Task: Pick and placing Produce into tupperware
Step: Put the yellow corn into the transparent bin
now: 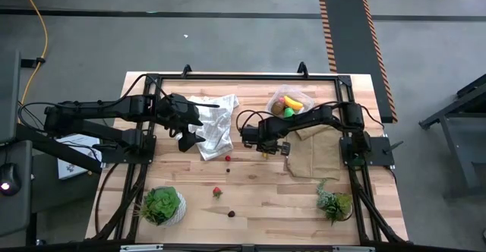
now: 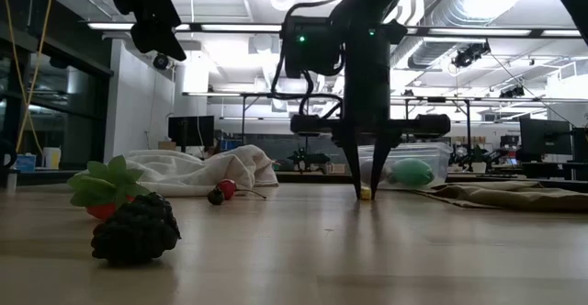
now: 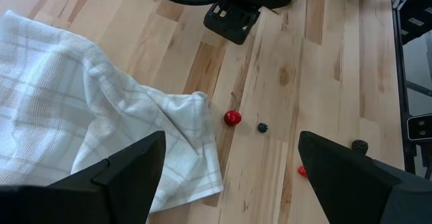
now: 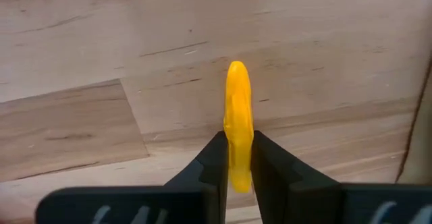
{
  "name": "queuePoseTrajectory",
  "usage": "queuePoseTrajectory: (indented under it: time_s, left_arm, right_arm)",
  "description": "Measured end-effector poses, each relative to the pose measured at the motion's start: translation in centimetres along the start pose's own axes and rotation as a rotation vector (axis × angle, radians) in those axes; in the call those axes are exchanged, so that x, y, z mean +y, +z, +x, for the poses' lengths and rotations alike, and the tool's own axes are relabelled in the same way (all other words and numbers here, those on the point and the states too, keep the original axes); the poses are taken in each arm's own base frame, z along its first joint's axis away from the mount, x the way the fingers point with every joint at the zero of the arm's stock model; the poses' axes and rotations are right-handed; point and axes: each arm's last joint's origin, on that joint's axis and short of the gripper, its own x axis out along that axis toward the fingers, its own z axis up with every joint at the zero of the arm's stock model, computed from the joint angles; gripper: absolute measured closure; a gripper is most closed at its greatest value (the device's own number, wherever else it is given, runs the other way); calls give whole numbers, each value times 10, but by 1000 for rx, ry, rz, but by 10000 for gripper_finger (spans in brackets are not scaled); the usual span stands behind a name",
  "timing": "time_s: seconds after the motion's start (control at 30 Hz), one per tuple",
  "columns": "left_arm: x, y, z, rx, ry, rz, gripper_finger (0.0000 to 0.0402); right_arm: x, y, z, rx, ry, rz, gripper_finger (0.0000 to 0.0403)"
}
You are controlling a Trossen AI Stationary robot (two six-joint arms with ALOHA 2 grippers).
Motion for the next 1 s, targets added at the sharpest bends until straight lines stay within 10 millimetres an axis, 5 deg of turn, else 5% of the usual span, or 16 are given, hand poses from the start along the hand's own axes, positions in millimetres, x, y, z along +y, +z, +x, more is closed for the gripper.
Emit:
queuePoseTrajectory:
  time_s: [0.5, 1.0]
  left_arm:
    - [0, 1, 0, -7, -2, 1, 73]
    - [0, 0, 0, 2, 1, -3, 73]
  right_arm:
    - [16, 11, -31, -28, 250, -62, 368]
    - [29, 78, -73, -138, 485, -163, 368]
